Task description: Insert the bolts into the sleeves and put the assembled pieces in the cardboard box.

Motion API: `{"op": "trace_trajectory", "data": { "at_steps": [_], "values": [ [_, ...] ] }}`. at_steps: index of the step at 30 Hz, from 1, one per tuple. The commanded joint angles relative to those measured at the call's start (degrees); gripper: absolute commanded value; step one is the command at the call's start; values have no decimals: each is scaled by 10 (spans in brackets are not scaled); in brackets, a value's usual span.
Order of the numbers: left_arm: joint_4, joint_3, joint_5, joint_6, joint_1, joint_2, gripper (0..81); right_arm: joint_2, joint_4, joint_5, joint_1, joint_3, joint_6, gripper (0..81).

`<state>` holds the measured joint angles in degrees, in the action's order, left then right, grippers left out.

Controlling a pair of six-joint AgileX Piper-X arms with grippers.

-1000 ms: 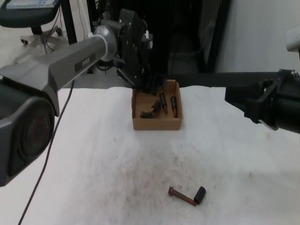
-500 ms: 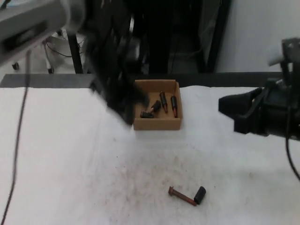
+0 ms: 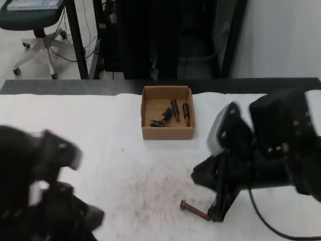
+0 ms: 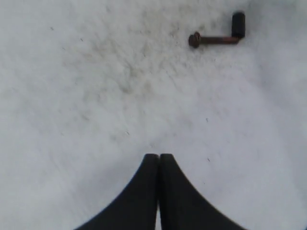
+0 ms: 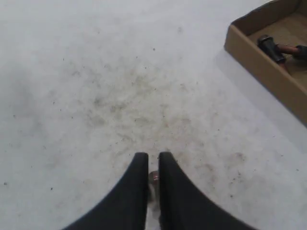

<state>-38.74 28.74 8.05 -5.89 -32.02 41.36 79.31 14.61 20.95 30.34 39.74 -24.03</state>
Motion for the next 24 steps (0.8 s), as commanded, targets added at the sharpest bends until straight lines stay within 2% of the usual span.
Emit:
{"op": "trace_trajectory", "data": {
  "at_steps": [1,6,11,14,19,24],
  "values": [
    [26,-10,-60,19,0,-52,3,7,4,-3,2,9,-14,87],
    [22,-10,-76,49,0,-76,3,82,125,-81,13,92,-110,87],
    [20,-10,-76,49,0,-68,3,130,152,-241,22,152,-118,87],
    [22,-10,-76,49,0,-69,3,133,157,-219,27,155,-144,76],
    [22,-10,-80,89,0,-69,3,135,243,-104,53,155,-148,16],
    [22,-10,-94,102,0,-69,3,135,281,-103,71,155,-148,6]
  ]
}}
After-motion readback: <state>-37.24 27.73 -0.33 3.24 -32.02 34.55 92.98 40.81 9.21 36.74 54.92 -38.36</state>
